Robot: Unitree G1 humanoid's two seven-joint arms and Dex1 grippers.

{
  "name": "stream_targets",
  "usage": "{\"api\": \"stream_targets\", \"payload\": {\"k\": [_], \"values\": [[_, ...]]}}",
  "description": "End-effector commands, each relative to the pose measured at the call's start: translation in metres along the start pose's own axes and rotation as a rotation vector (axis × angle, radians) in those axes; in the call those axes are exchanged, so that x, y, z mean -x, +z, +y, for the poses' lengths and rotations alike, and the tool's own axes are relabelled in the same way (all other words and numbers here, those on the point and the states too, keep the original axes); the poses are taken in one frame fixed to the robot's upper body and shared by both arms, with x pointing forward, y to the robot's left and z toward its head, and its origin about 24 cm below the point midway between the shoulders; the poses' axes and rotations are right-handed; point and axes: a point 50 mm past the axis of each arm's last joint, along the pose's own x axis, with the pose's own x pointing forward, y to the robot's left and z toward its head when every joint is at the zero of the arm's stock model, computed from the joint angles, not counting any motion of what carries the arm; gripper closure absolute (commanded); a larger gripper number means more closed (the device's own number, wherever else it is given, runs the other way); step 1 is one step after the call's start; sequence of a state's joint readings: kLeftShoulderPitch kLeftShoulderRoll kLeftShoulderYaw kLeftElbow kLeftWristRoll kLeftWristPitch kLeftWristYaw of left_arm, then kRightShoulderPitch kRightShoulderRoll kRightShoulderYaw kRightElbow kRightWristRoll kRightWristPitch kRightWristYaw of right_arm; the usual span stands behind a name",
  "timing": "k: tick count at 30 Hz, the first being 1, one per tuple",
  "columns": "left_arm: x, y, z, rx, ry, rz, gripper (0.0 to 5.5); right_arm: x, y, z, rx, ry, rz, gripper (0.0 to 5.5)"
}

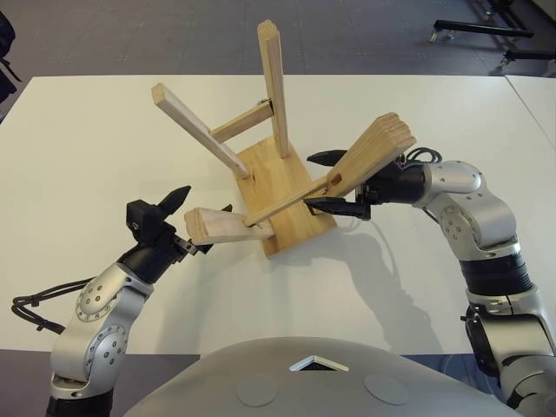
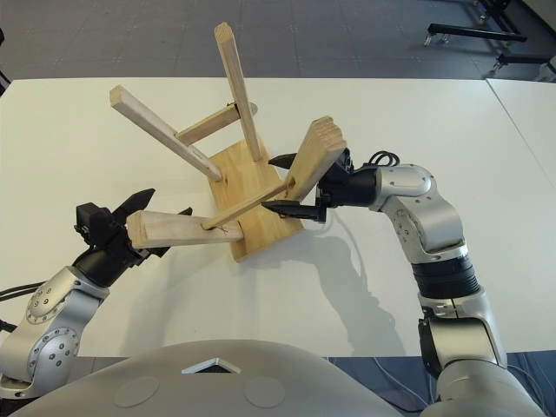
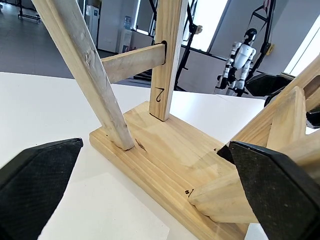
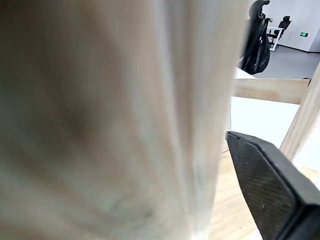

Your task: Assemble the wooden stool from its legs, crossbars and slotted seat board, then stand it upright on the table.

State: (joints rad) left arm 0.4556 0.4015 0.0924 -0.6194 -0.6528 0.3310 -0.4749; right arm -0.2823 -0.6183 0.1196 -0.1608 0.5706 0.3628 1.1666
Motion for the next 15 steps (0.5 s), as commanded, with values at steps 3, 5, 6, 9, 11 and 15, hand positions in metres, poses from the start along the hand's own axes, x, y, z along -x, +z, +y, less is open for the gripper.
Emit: {"api": "stream_targets", "payload": {"k": [3, 5, 6, 9, 11, 15], "values": [[-0.003, 0.005, -0.001, -0.019, -0.039, -0.002, 0.1, 0.023, -0.016, 0.007, -0.041, -0.037, 0.051, 1.39], [-0.002, 0.005, 0.0, -0.02, -0.041, -0.001, 0.1, 0.032, -0.021, 0.007, -0.051, -0.055, 0.055, 1.39], [-0.002, 0.005, 0.001, -0.021, -0.042, 0.0, 0.1, 0.036, -0.023, 0.008, -0.057, -0.056, 0.054, 1.39], [-0.002, 0.005, 0.001, -0.023, -0.045, 0.001, 0.1, 0.048, -0.025, 0.011, -0.083, -0.031, 0.033, 1.39], [-0.003, 0.006, 0.002, -0.025, -0.047, 0.001, 0.1, 0.054, -0.025, 0.012, -0.104, -0.01, 0.014, 1.39], [-0.003, 0.005, 0.003, -0.027, -0.05, 0.002, 0.1, 0.065, -0.02, 0.016, -0.174, 0.06, -0.015, 1.39]]}}
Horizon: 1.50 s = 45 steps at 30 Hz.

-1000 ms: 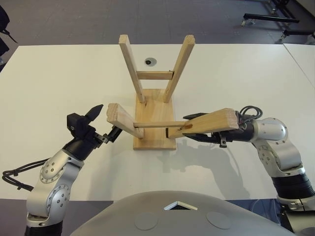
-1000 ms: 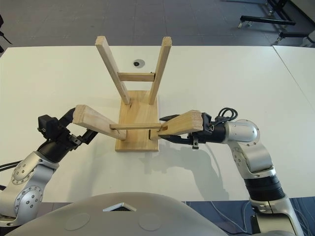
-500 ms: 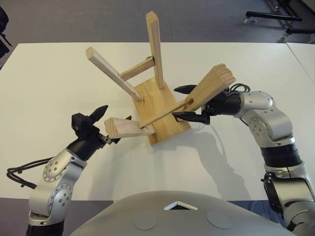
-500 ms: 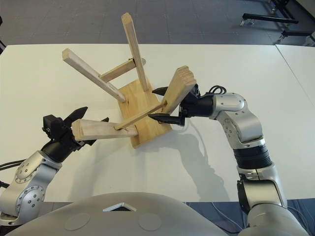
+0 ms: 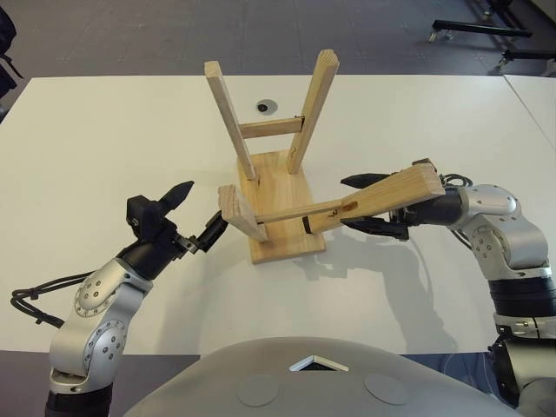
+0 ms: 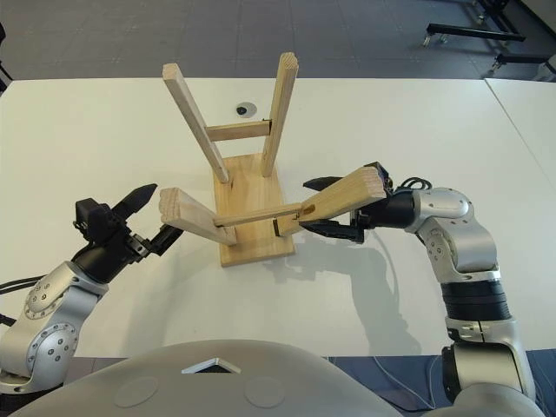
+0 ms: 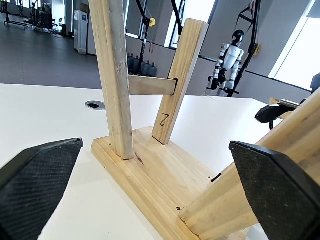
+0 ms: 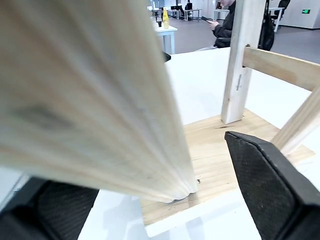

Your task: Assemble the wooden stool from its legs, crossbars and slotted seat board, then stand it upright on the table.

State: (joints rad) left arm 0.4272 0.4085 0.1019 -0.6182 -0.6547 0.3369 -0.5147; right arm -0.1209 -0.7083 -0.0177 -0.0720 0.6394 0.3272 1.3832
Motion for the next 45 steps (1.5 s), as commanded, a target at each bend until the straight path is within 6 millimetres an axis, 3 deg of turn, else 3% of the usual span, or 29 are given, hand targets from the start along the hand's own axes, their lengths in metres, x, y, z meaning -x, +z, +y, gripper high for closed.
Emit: {"api": "stream_targets", "payload": {"k": [1, 5, 11, 19, 26, 36, 45], "values": [[0.0, 0.0, 0.003, -0.006, -0.004, 0.014, 0.1, 0.013, 0.006, 0.004, -0.056, 0.045, -0.009, 1.39], [0.0, 0.001, 0.003, -0.008, -0.004, 0.013, 0.1, 0.023, 0.019, 0.002, -0.195, 0.049, -0.13, 1.39], [-0.001, 0.002, 0.006, -0.012, -0.005, 0.012, 0.1, 0.033, 0.03, -0.002, -0.203, 0.051, -0.186, 1.39], [-0.002, 0.006, 0.009, -0.024, -0.015, 0.013, 0.1, 0.027, 0.046, -0.006, -0.173, 0.056, -0.279, 1.39], [-0.005, 0.007, 0.012, -0.036, -0.028, 0.015, 0.1, 0.016, 0.042, -0.002, -0.169, 0.091, -0.275, 1.39], [-0.004, 0.007, 0.016, -0.04, -0.021, 0.012, 0.1, 0.026, 0.08, -0.014, -0.173, 0.064, -0.51, 1.39], [-0.005, 0.009, 0.019, -0.05, -0.034, 0.018, 0.1, 0.033, 0.07, -0.014, -0.217, 0.001, -0.514, 1.39]]}}
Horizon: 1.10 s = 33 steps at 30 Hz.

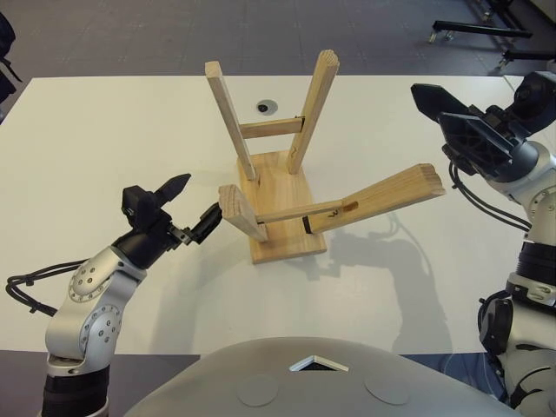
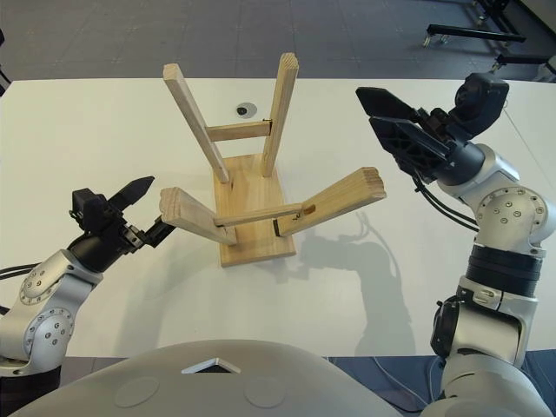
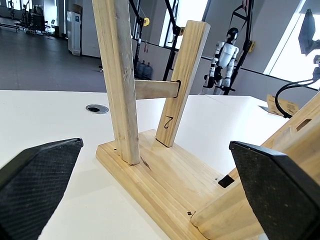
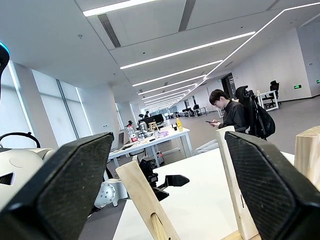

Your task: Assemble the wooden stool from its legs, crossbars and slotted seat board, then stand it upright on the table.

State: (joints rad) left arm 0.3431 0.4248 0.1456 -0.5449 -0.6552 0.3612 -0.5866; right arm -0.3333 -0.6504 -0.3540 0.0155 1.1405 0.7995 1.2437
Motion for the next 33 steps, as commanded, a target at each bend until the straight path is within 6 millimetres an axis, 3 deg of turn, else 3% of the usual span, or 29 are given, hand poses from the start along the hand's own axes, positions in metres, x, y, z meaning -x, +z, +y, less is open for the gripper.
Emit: {"api": "stream_targets", "payload": {"k": [1, 12, 26, 33], "values": [[0.001, 0.004, 0.004, -0.025, -0.001, 0.015, 0.1, 0.003, -0.006, 0.003, -0.009, -0.01, 0.046, 1.39], [-0.001, 0.006, 0.004, -0.03, -0.011, 0.02, 0.1, 0.009, -0.045, -0.006, 0.069, -0.023, 0.254, 1.39], [-0.002, 0.008, 0.006, -0.036, 0.003, -0.001, 0.1, -0.023, -0.031, -0.006, 0.148, 0.043, 0.154, 1.39], [-0.004, 0.005, 0.004, -0.028, 0.002, -0.008, 0.1, -0.032, -0.033, -0.011, 0.146, 0.059, 0.151, 1.39]]}}
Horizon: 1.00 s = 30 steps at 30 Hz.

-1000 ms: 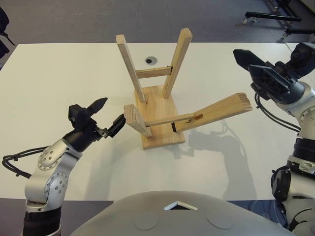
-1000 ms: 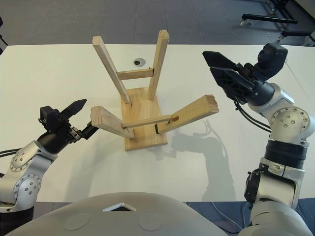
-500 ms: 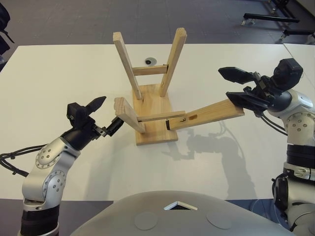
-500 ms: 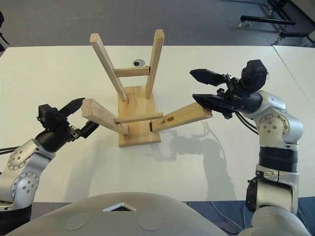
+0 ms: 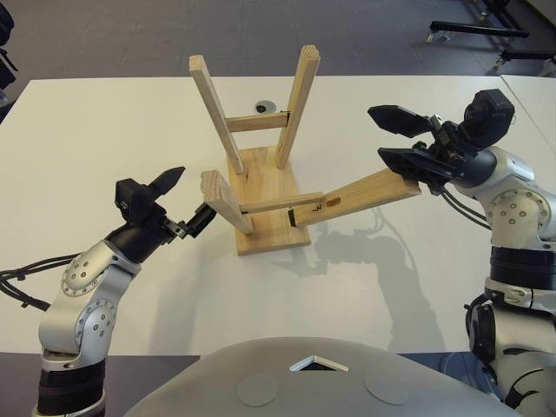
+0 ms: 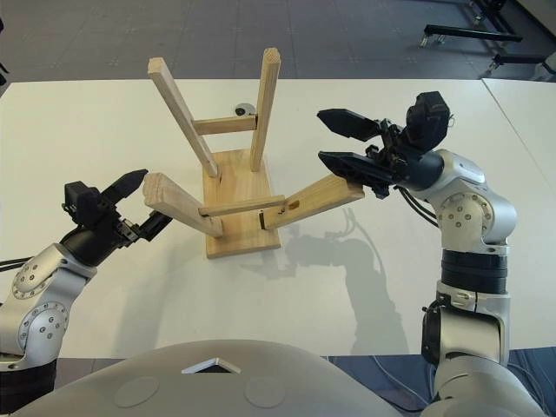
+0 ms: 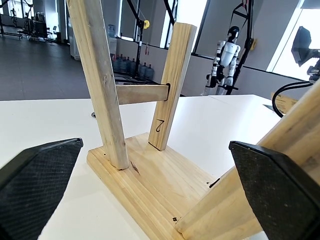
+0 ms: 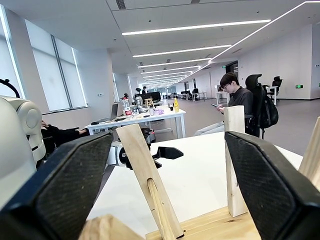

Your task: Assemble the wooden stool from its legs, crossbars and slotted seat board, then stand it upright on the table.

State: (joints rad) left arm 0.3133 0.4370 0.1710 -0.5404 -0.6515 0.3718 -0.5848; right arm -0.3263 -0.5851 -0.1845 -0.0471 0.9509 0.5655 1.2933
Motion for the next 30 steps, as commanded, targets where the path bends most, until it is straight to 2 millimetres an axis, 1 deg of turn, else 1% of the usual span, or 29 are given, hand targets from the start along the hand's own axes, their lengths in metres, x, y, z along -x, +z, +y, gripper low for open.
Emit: {"api": "stream_targets", "payload": {"k": [1, 7, 14, 17, 20, 23, 30], "values": [[-0.003, -0.002, -0.002, 0.004, -0.011, -0.002, 0.1, -0.007, -0.004, -0.005, -0.006, -0.003, 0.019, 1.39], [-0.005, -0.002, 0.0, 0.001, -0.021, -0.004, 0.1, -0.011, -0.014, -0.007, -0.002, -0.007, 0.047, 1.39], [-0.006, -0.003, 0.001, 0.0, -0.03, 0.001, 0.1, -0.019, -0.02, -0.015, 0.07, -0.056, 0.061, 1.39], [-0.008, -0.002, 0.003, -0.003, -0.036, 0.002, 0.1, -0.026, -0.018, -0.018, 0.108, -0.076, 0.034, 1.39], [-0.008, -0.002, 0.003, -0.005, -0.036, 0.001, 0.1, -0.038, -0.011, -0.016, 0.135, -0.052, -0.016, 1.39], [-0.009, -0.002, 0.003, -0.003, -0.036, -0.003, 0.1, -0.047, -0.006, -0.018, 0.17, -0.056, -0.04, 1.39], [-0.009, -0.003, 0.001, 0.002, -0.034, -0.005, 0.1, -0.054, -0.007, -0.027, 0.255, -0.109, -0.028, 1.39]]}}
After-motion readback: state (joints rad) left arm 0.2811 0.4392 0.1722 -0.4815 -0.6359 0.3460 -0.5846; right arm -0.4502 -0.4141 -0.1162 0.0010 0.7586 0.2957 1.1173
